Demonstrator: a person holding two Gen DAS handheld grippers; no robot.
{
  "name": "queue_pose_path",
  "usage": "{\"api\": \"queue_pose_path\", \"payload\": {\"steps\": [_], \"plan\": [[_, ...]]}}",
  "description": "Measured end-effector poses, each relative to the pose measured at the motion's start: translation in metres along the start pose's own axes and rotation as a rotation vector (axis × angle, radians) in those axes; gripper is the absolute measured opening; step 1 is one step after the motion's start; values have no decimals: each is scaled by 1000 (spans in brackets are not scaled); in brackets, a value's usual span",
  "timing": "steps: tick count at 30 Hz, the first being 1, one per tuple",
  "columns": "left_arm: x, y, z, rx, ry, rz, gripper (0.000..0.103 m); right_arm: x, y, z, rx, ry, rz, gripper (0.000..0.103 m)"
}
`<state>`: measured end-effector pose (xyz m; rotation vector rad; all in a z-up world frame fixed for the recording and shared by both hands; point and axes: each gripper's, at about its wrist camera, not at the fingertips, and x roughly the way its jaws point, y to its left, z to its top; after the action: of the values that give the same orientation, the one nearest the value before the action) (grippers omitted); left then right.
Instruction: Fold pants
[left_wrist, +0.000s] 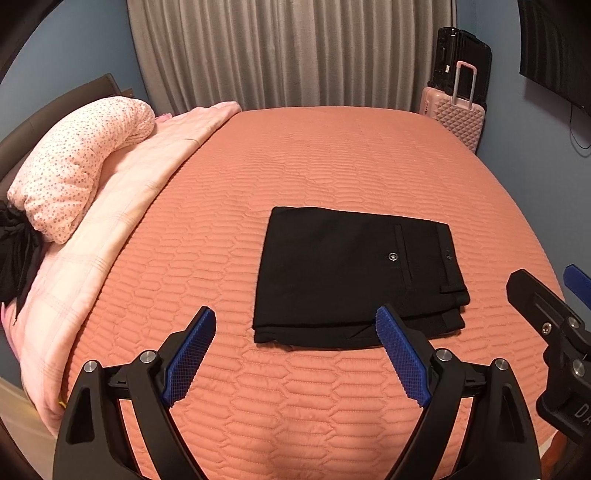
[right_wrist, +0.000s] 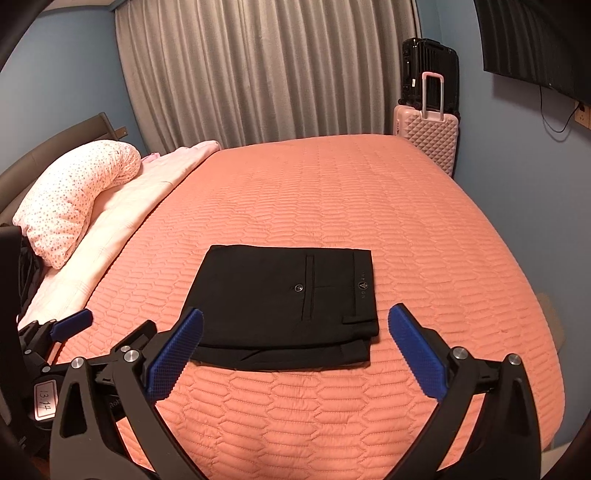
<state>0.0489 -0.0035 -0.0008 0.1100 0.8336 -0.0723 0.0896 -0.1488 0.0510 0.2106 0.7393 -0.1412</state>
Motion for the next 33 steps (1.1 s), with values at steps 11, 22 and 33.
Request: {"api": "queue_pose_path", "payload": {"steps": [11, 22, 33], "plan": [[-4, -2, -2, 26, -23, 18, 86, -3, 4, 0, -10, -10, -2, 98], [2, 1, -3, 10, 1, 4, 86, -4, 2, -1, 11, -10, -21, 98], [4, -4, -4, 38, 2, 5, 86, -1, 2, -3, 17, -2, -24, 98]]}}
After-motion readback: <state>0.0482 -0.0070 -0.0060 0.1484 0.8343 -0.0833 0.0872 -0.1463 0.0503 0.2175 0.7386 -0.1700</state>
